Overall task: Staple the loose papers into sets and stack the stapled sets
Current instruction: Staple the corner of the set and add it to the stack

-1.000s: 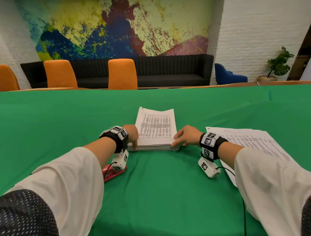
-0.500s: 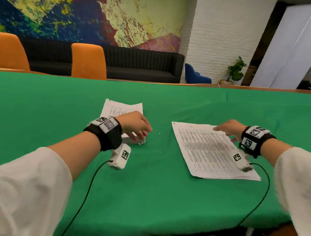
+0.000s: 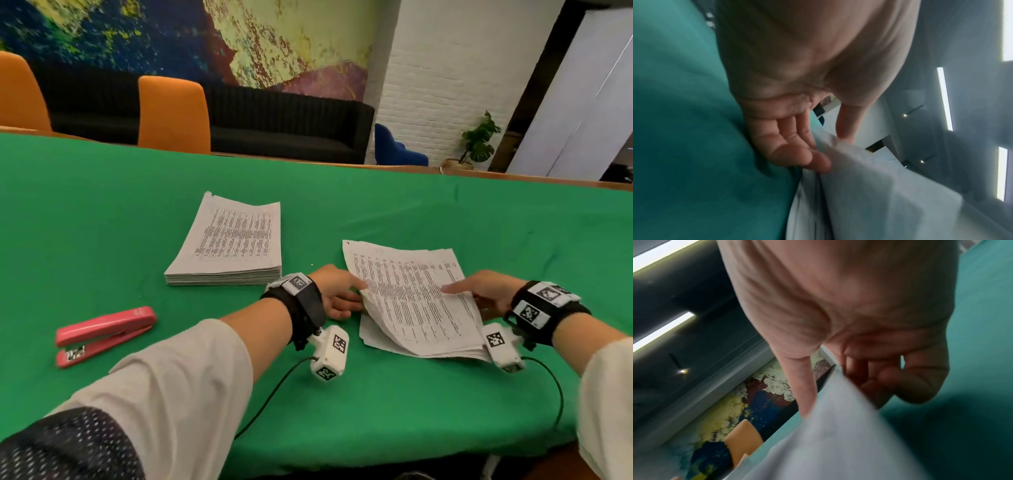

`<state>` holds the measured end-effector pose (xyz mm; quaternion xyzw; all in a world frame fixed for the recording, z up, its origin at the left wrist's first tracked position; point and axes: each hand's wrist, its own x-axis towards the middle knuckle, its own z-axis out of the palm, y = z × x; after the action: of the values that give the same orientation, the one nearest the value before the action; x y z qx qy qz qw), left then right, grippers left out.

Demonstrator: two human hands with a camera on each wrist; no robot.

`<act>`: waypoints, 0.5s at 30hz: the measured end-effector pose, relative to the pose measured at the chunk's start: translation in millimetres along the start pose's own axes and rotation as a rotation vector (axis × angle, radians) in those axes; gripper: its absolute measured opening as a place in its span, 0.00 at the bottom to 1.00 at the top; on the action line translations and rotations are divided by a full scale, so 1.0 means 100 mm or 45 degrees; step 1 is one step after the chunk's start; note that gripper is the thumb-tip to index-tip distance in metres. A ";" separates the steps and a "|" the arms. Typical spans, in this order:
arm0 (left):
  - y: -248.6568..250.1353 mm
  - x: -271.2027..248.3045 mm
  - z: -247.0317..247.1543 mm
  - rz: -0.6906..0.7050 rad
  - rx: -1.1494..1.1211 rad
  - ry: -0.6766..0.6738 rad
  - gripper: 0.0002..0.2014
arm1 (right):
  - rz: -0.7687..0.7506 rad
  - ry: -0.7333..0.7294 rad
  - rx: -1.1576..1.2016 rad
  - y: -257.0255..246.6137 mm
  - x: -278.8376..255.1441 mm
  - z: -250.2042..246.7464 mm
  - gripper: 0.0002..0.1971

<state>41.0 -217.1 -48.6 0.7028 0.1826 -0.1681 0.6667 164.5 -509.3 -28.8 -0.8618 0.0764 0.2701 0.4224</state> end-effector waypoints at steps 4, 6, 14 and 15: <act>-0.12 -0.18 -0.09 0.080 0.212 -0.041 0.10 | -0.217 -0.088 -0.051 -0.10 -0.14 0.20 0.18; -0.15 -0.38 -0.24 0.166 0.348 -0.062 0.16 | -0.357 -0.105 -0.046 -0.15 -0.27 0.26 0.15; 0.17 -1.48 -1.16 0.756 0.704 0.642 0.47 | -0.806 -0.218 -0.320 -0.62 -1.11 0.26 0.14; 0.21 -1.60 -1.20 0.790 0.695 0.614 0.46 | -0.840 -0.260 -0.401 -0.73 -1.20 0.29 0.14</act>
<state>-90.2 -103.2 53.3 0.8925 0.0626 0.1650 0.4151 78.1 -453.0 70.6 -0.8631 -0.2901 0.2124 0.3546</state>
